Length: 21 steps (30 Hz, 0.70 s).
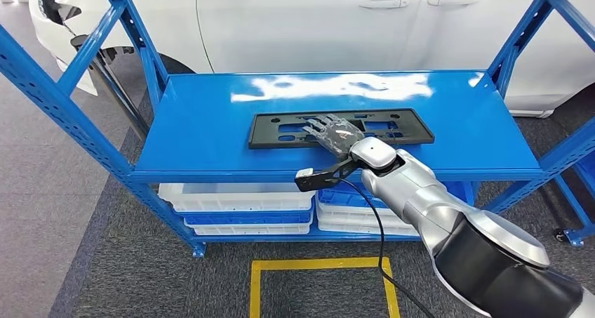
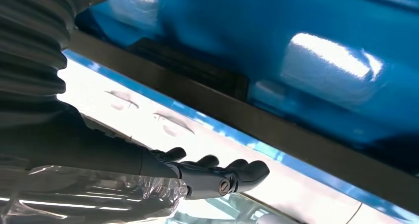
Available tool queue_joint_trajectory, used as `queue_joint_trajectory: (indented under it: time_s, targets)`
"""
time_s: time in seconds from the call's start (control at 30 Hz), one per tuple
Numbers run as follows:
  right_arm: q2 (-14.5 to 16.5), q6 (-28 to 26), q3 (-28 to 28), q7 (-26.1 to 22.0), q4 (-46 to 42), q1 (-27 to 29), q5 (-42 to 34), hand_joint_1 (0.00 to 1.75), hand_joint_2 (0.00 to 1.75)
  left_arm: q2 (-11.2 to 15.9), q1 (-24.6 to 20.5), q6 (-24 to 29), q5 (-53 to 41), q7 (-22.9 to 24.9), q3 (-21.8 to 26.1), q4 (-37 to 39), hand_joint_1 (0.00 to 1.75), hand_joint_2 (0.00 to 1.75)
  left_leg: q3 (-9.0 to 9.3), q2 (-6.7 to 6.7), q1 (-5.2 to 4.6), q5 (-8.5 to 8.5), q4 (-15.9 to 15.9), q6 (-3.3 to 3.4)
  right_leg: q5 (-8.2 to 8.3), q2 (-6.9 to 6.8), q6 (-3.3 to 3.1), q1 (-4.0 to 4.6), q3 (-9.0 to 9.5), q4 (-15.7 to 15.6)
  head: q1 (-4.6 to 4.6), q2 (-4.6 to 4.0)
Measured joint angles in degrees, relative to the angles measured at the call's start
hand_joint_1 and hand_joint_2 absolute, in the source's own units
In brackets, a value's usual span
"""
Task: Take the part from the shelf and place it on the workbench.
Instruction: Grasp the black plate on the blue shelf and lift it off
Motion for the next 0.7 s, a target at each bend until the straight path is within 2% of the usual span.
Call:
queue_joint_trajectory:
  time_s: [0.03, 0.07, 0.1, 0.13, 0.17, 0.23, 0.27, 0.37, 0.4, 0.47, 0.53, 0.57, 0.6, 0.63, 0.7]
  targets:
    - [0.1, 0.0, 0.0, 0.0, 0.1, 0.1, 0.0, 0.00, 1.75, 0.0, 0.0, 0.0, 0.0, 0.0, 0.0, 0.0, 0.00, 0.00, -1.57, 0.01, 0.05, -1.03, 3.2, -0.14, -0.02, 0.00, -0.02, 0.03, 0.00, 0.0, 0.00, 0.00]
    - [0.1, 0.0, 0.0, 0.0, 0.2, 0.2, 0.0, 0.00, 1.75, 0.0, 0.1, 0.0, -0.1, 0.0, 0.0, 0.0, 0.00, 0.00, -2.40, 0.01, 0.06, -1.07, 4.7, -0.21, -0.04, 0.00, -0.03, 0.04, 0.01, 0.0, 0.00, 0.00]
    - [0.1, 0.0, 0.0, 0.0, 0.4, 0.2, 0.0, 0.00, 1.75, 0.0, 0.1, 0.0, -0.1, 0.0, 0.0, 0.0, 0.00, 0.00, -2.18, 0.01, 0.07, -0.03, 4.0, -0.19, -0.08, 0.01, 0.00, 0.05, 0.04, 0.1, 0.00, 0.00]
    - [0.1, 0.0, 0.0, 0.0, 0.5, 0.2, 0.0, 0.00, 1.75, 0.0, 0.1, 0.0, -0.2, 0.0, 0.0, 0.0, 0.00, 0.00, -0.99, 0.02, 0.06, 1.73, 1.4, -0.07, -0.12, 0.03, 0.07, 0.05, 0.09, 0.1, 0.00, 0.00]
    - [0.1, 0.0, 0.0, 0.0, 0.5, 0.2, 0.0, 0.00, 1.75, 0.0, 0.1, 0.0, -0.2, 0.0, 0.0, 0.0, 0.00, 0.00, 0.97, 0.03, 0.05, 3.75, -2.9, 0.16, -0.21, 0.04, 0.19, 0.05, 0.19, 0.2, 0.00, 0.00]
    - [0.1, 0.0, 0.0, 0.0, 0.6, -0.1, -0.2, 0.00, 1.75, 0.0, 0.0, 0.0, -0.2, 0.0, 0.0, 0.0, 0.00, 0.00, 4.25, 0.00, -0.17, 5.93, -9.4, 0.73, -0.29, 0.09, 0.64, 0.20, 0.26, 0.2, 0.00, 0.00]
    - [0.1, -0.1, -0.1, -0.1, 0.6, -0.2, -0.4, 0.00, 1.75, 0.0, 0.0, -0.1, -0.2, -0.1, 0.0, 0.0, 0.00, 0.00, 5.09, -0.02, -0.31, 6.24, -11.1, 1.01, -0.28, 0.12, 0.91, 0.26, 0.25, 0.2, 0.01, -0.01]
    - [0.1, -0.1, -0.2, -0.3, 0.7, -0.6, -0.7, 0.00, 1.75, -0.1, 0.1, -0.1, -0.1, -0.3, 0.0, 0.0, 0.00, 0.00, 5.18, -0.04, -0.34, 6.44, -11.6, 1.84, -0.26, 0.14, 1.84, 0.26, 0.19, 0.1, 0.01, 0.00]
    - [0.1, -0.1, -0.3, -0.3, 0.8, -0.9, -0.7, 0.00, 1.75, -0.1, 0.1, -0.1, -0.1, -0.3, 0.0, 0.0, 0.00, 0.00, 5.20, 0.00, -0.23, 6.62, -11.8, 2.20, -0.86, 0.13, 2.13, 0.23, -0.12, 0.8, 0.01, 0.01]
    - [0.0, 0.1, -0.5, -0.4, 0.9, -1.5, -0.7, 0.00, 1.75, -0.1, 0.1, 0.0, 0.0, -0.5, 0.0, 0.0, 0.00, 0.00, 5.24, 0.11, -0.07, 6.93, -12.1, 2.77, -3.82, 0.11, 2.53, 0.14, -2.21, 5.6, 0.02, 0.00]
    - [0.0, 0.2, -0.5, -0.6, 1.0, -1.6, -0.7, 0.00, 1.75, -0.1, 0.0, 0.0, 0.1, -0.6, 0.0, 0.0, 0.00, 0.00, 5.17, 0.16, -0.14, 6.95, -12.1, 2.96, -7.33, 0.11, 2.76, 0.12, -5.74, 13.4, 0.02, -0.01]
    - [0.0, 0.3, -0.5, -0.7, 1.1, -1.5, -0.7, 0.00, 1.75, -0.1, 0.1, 0.0, 0.1, -0.7, 0.0, 0.0, 0.00, 0.00, 5.15, 0.16, -0.16, 6.94, -12.1, 2.98, -8.03, 0.11, 2.84, 0.09, -7.00, 16.1, 0.02, -0.01]
    - [0.0, 0.3, -0.5, -0.7, 1.1, -1.5, -0.6, 0.00, 1.75, -0.1, 0.1, 0.0, 0.1, -0.8, 0.0, 0.0, 0.00, 0.00, 5.14, 0.13, -0.16, 6.94, -12.0, 2.98, -7.66, 0.10, 2.86, 0.05, -7.33, 16.8, 0.02, 0.00]
    - [0.0, 0.2, -0.5, -0.8, 1.2, -1.5, -0.6, 0.00, 1.75, -0.1, 0.1, 0.0, 0.2, -0.9, 0.0, 0.0, 0.00, 0.00, 5.14, 0.09, -0.16, 6.91, -11.9, 2.95, -6.23, 0.10, 2.80, 0.01, -6.51, 15.1, 0.02, -0.01]
    - [0.0, 0.1, -0.6, -0.8, 1.3, -1.7, -0.6, 0.00, 1.75, -0.1, 0.1, -0.1, 0.3, -1.1, 0.0, 0.0, 0.00, 0.00, 5.11, 0.01, -0.20, 6.77, -11.7, 2.74, -2.40, 0.08, 2.43, 0.01, -2.69, 7.2, 0.02, -0.01]
